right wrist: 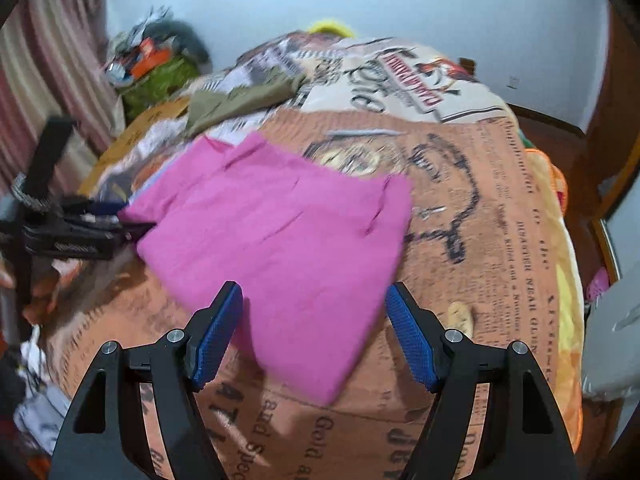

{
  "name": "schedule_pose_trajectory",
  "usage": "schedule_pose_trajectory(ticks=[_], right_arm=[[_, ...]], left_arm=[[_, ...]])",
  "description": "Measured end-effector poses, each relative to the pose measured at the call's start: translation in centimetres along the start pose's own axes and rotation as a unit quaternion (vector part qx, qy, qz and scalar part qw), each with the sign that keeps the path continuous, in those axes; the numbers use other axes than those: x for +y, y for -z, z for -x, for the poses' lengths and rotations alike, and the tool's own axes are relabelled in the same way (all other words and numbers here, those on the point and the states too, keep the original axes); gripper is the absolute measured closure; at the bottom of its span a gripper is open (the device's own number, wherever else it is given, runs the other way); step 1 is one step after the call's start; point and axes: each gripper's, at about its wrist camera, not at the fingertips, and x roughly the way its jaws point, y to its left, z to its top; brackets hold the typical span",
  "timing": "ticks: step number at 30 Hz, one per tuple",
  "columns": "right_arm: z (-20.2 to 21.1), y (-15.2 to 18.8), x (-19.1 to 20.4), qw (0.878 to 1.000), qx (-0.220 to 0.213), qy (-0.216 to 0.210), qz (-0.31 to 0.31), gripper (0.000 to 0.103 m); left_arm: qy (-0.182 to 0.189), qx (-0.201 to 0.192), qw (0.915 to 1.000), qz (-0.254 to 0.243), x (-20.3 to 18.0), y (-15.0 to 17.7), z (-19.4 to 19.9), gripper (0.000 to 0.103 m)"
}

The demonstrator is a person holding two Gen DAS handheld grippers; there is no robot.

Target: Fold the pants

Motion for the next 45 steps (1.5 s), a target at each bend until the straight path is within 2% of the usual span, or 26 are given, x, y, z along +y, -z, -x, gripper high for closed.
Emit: schedule_pose_trajectory(ticks=[4, 8, 10, 14, 19, 22, 27, 29, 32, 38, 42, 45], right_arm=[[-1.3, 0.7, -0.1, 1.0, 0.015, 0.005, 0.013, 0.031], [-1.4, 0.5, -1.4, 0.999, 0.022, -0.017, -0.026, 0.029], [-1.0, 0.4, -1.6, 0.999, 0.014, -0.014, -0.034, 0.029], [-0.4, -0.3, -2.1, 0.999, -0.002, -0.009, -0.039, 0.029], [-0.6, -1.9, -3.4, 0.999, -0.02, -0.003, -0.046, 0.029], [-1.1, -2.9, -4.2, 0.998, -0.025, -0.004, -0.051, 0.029], [-2.4, -4.1, -5.3, 0.998, -0.024, -0.008, -0.048, 0.03], [-2.9, -4.4, -5.6, 0.999, -0.023, -0.012, -0.046, 0.033], [-3.8, -4.8, -6.3, 0.999, -0.017, -0.018, -0.047, 0.038], [-5.2, -4.8, -7.3, 0.997, -0.009, -0.039, -0.066, 0.045], [-5.6, -5.1, -7.6, 0.996, -0.008, -0.059, -0.073, 0.066], [-5.6, -5.1, -7.4, 0.996, -0.012, -0.062, -0.065, 0.071]], left_arm=[[0.006, -0.009, 0.9999, 0.013, 0.0, 0.7, 0.6, 0.027], [0.026, -0.017, 0.9984, 0.047, 1.3, 0.4, 1.5, 0.027], [0.039, -0.034, 0.997, 0.058, 1.9, -0.3, 2.4, 0.027], [0.033, -0.058, 0.9971, 0.039, 1.7, -2.2, 3.6, 0.027], [0.038, -0.06, 0.9975, -0.002, 0.0, -4.9, 2.6, 0.028], [0.036, -0.063, 0.9972, -0.019, -1.1, -6.2, 1.6, 0.033], [0.053, -0.041, 0.9972, -0.033, -2.2, -8.0, -1.2, 0.049], [0.055, -0.031, 0.9974, -0.036, -2.2, -8.6, -2.3, 0.053], [0.077, -0.017, 0.9964, -0.03, -2.2, -9.4, -3.8, 0.055], [0.107, -0.008, 0.9941, -0.017, -2.4, -10.1, -5.5, 0.064], [0.109, -0.01, 0.9939, -0.014, -2.7, -10.2, -5.9, 0.073], [0.114, -0.018, 0.9933, -0.009, -2.5, -10.1, -5.6, 0.079]])
